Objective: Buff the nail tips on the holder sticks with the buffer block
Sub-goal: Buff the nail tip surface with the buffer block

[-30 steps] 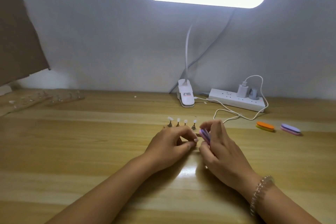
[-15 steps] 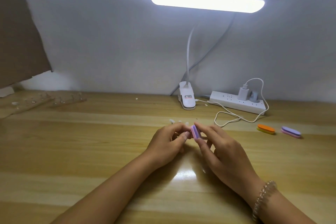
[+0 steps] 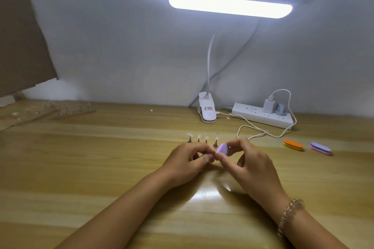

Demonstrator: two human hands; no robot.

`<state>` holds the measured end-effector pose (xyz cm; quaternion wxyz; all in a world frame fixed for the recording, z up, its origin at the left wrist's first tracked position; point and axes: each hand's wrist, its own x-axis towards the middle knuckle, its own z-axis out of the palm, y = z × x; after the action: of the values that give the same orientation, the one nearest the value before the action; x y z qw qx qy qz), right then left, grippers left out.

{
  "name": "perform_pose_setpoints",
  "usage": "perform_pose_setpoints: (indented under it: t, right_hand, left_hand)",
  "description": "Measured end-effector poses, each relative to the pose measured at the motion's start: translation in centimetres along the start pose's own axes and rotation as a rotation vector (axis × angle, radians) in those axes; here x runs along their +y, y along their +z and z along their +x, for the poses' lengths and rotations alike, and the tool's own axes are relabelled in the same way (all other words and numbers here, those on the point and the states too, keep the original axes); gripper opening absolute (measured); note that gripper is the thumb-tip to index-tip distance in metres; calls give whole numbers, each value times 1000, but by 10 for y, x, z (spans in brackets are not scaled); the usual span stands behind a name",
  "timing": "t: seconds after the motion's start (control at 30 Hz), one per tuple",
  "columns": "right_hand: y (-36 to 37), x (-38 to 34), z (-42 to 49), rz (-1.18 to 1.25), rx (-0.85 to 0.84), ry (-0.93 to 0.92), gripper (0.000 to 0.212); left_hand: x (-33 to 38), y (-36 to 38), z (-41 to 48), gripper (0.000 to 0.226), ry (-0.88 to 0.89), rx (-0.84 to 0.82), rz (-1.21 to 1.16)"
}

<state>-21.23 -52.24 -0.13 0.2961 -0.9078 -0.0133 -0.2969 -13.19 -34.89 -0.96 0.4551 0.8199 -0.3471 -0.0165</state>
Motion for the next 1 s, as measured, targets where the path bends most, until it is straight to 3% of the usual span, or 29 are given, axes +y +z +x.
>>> perform_pose_setpoints:
  t: [0.17, 0.33, 0.47, 0.6, 0.73, 0.9, 1.0]
  right_hand:
    - [3, -3, -6, -86, -32, -117, 29]
    - [1, 3, 3, 33, 12, 22, 24]
    - [4, -3, -5, -71, -47, -108, 32]
    - [0, 1, 3, 26, -14, 0, 26]
    - [4, -4, -5, -83, -33, -106, 29]
    - [1, 2, 4, 53, -9, 18, 22]
    - [4, -2, -3, -54, -51, -99, 27]
  left_hand:
    - [-2, 0, -1, 19, -4, -2, 99]
    - [1, 1, 0, 16, 4, 2, 103]
    - [-1, -1, 0, 16, 4, 12, 75]
    - [1, 1, 1, 14, 4, -1, 106]
    - [0, 0, 0, 15, -2, 10, 95]
    - [1, 0, 1, 16, -6, 1, 76]
    - [0, 0, 1, 17, -11, 5, 81]
